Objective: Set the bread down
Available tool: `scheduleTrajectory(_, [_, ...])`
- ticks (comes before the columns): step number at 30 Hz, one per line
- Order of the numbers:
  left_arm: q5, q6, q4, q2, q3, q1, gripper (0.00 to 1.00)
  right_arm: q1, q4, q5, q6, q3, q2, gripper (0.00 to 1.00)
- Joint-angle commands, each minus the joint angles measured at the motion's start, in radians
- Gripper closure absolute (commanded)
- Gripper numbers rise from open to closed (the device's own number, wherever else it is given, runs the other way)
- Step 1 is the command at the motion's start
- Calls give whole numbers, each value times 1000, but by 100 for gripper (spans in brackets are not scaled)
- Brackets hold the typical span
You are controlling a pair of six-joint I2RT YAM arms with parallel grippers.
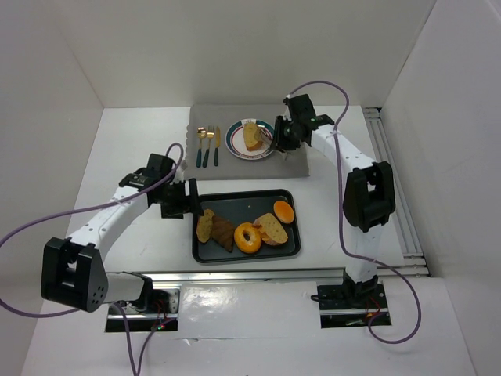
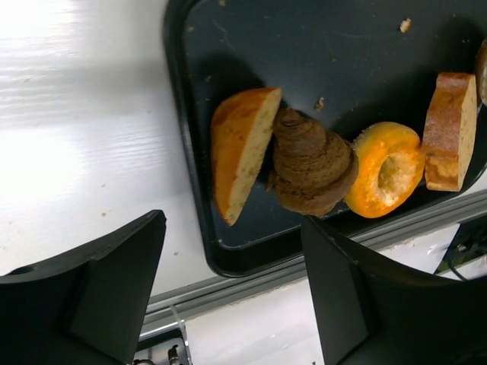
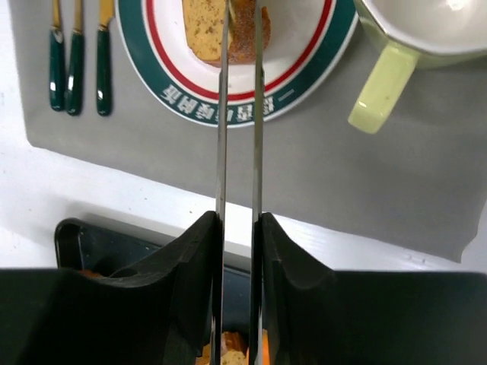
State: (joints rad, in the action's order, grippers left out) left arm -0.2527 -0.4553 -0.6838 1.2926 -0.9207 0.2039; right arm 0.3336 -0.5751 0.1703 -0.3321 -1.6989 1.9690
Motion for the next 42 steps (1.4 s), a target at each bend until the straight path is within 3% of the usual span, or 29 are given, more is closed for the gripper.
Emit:
scheduleTrajectory(1, [-2,-19,47,16,-9,44,17,10,70,3,-12,-77,-19,64])
scheduleTrajectory(5, [50,-29,56,54,-9,103,18,19,70,-32,-12,-54,-70,51])
scheduleTrajectory(22, [116,-48,56,65,-41,146,17,136,20,-133,7,117,-358,49])
scheduleTrajectory(28, [159,-59,26,36,-50,155,15,245,-57,-129,7,194,-430,49])
scheduleTrajectory(35, [164,-91,-30,-41,-95,-43,11,402,-184,-62,-42,376,-538,49])
scheduleTrajectory(42, [132,-91,-30,-84,-125,-178,11,567,-249,-17,-108,377,-568,49])
